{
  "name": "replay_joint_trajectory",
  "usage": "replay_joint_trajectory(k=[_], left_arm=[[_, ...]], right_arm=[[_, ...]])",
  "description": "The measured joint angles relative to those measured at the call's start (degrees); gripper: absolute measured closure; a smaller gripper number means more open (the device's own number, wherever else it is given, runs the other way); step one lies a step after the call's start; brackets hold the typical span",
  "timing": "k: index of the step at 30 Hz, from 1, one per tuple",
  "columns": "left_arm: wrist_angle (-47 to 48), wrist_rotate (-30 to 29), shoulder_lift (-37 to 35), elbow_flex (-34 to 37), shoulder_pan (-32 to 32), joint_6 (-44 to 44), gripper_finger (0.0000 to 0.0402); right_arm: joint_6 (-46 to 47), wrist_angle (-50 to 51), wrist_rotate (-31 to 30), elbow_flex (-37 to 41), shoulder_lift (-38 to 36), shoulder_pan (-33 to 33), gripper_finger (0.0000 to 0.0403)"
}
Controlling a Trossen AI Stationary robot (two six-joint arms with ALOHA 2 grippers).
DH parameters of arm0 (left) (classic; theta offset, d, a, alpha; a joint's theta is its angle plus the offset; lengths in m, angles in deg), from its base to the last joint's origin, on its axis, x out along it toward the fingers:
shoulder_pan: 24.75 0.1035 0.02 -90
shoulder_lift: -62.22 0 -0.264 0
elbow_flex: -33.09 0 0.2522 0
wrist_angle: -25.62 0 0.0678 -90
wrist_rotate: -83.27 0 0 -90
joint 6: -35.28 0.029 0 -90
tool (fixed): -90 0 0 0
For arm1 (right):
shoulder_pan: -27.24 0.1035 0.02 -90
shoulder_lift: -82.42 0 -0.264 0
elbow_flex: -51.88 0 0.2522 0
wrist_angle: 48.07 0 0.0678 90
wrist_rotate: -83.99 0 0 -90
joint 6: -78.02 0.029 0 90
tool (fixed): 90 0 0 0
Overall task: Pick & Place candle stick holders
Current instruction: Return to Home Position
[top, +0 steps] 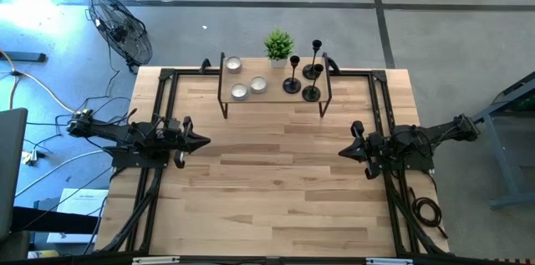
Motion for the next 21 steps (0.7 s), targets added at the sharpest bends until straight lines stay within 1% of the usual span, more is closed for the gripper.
replay_joint_trajectory(k=[21], left_arm=[[0.0, 0.0, 0.0, 0.0, 0.0, 0.0, 0.0401]], right_arm=[[0.0, 0.0, 0.0, 0.0, 0.0, 0.0, 0.0395]])
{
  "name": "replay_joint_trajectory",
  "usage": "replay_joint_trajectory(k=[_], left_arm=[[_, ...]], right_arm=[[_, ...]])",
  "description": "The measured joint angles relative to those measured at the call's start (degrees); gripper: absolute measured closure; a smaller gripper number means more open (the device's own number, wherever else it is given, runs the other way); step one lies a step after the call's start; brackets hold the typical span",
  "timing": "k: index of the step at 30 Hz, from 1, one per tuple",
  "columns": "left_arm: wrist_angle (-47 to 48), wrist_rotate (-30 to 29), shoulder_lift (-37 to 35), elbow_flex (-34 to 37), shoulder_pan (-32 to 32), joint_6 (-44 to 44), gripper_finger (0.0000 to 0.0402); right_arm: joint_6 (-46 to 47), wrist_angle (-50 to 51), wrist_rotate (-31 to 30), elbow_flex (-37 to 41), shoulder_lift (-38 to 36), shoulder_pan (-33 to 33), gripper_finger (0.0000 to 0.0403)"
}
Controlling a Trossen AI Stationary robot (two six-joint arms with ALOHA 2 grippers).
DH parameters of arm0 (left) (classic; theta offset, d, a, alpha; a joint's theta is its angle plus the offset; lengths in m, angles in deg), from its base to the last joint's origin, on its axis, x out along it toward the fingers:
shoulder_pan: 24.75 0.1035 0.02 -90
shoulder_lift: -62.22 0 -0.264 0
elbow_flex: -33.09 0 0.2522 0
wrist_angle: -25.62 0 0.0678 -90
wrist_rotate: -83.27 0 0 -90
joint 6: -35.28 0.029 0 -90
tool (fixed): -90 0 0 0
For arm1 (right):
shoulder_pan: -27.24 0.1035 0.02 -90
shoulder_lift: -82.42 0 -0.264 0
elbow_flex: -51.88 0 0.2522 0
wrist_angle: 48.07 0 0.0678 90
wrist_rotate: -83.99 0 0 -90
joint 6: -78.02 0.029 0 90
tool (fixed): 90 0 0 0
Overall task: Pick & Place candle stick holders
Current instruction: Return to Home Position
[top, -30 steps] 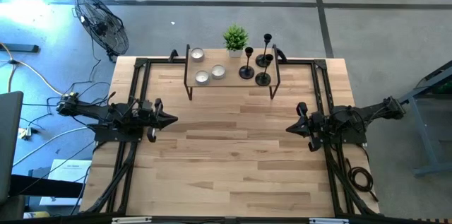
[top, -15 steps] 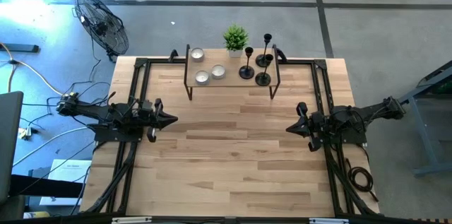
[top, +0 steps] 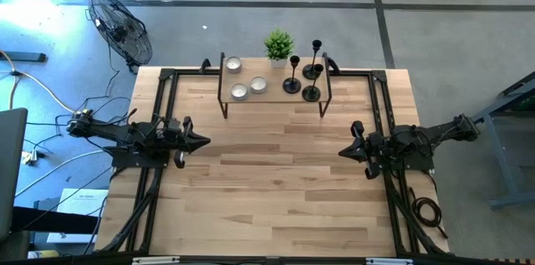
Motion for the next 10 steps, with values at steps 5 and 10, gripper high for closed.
replay_joint_trajectory(k=[5, 10], left_arm=[[0.0, 0.0, 0.0, 0.0, 0.0, 0.0, 0.0401], [0.0, 0.0, 0.0, 0.0, 0.0, 0.0, 0.0401]], right_arm=[[0.0, 0.0, 0.0, 0.0, 0.0, 0.0, 0.0394], [0.0, 0.0, 0.0, 0.0, 0.0, 0.0, 0.0398]])
